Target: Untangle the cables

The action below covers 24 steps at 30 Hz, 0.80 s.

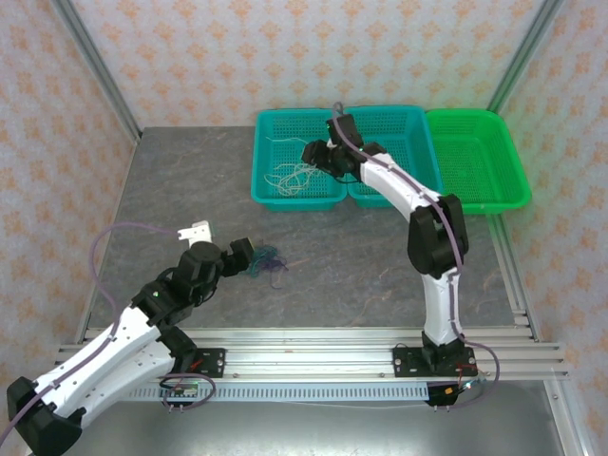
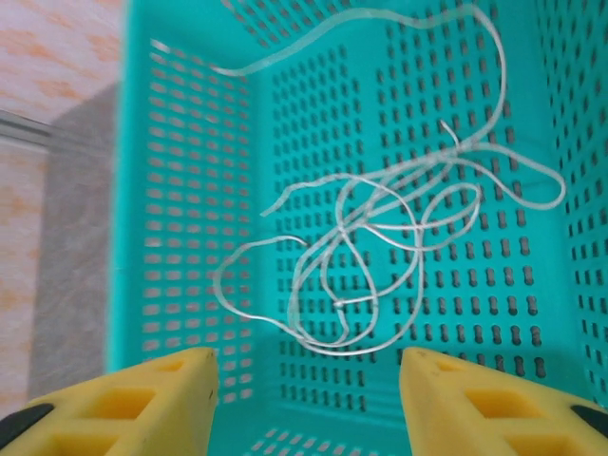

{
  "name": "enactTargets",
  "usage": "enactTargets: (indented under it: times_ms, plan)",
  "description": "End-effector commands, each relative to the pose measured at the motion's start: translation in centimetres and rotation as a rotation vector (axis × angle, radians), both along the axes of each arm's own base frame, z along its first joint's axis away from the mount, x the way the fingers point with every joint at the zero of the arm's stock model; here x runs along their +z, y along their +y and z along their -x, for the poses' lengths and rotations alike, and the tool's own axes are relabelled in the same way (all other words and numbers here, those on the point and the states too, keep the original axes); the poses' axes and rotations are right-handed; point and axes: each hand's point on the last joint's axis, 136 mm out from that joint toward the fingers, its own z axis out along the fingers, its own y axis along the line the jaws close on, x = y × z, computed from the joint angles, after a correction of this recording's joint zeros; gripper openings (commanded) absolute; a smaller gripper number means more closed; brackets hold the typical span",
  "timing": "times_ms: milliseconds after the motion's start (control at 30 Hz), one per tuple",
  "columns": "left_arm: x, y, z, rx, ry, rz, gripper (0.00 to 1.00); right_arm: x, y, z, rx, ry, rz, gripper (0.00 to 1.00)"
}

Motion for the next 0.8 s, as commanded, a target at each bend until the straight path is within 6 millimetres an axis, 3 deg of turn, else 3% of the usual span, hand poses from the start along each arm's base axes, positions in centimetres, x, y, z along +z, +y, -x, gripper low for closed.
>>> enactTargets:
  times_ms: [0,167,233,333,400,533,633,767]
  plan:
    - [-1.4,0.4,-0.1,0.06,0.034,0.024,0.96,9.8,-1.8,1.5,-0.015,-0.2,-0.057,0.54]
    - [-2.4,-0.1,-0.2,0.077,0.09,0.068,0.93,15.0,-4.1,6.7,0.019,-0.336,-0.09,0.56]
    - [-2.6,-0.7,-0.2,0.067,0.113,0.088,0.91,15.7,-5.2,9.3,0.031,-0.382,-0.095,0.58]
    - [-3.0,-2.1,-0.2,0.016,0.165,0.123,0.74,15.4,-6.7,13.5,0.057,-0.454,-0.113,0.59]
    - [-3.3,-3.6,-0.1,-0.041,0.2,0.154,0.67,14.4,-7.3,16.4,0.083,-0.492,-0.127,0.59]
    - [-4.6,-5.6,0.4,-0.135,0.28,0.169,0.6,10.3,-6.8,21.4,0.164,-0.465,-0.122,0.59]
    - [-5.8,-6.6,0.6,-0.17,0.336,0.174,0.44,6.3,-6.3,23.3,0.19,-0.364,-0.095,0.58]
    - [-7.5,-8.9,0.9,-0.188,0.41,0.263,0.41,2.7,-4.7,24.2,0.208,-0.258,-0.125,0.58]
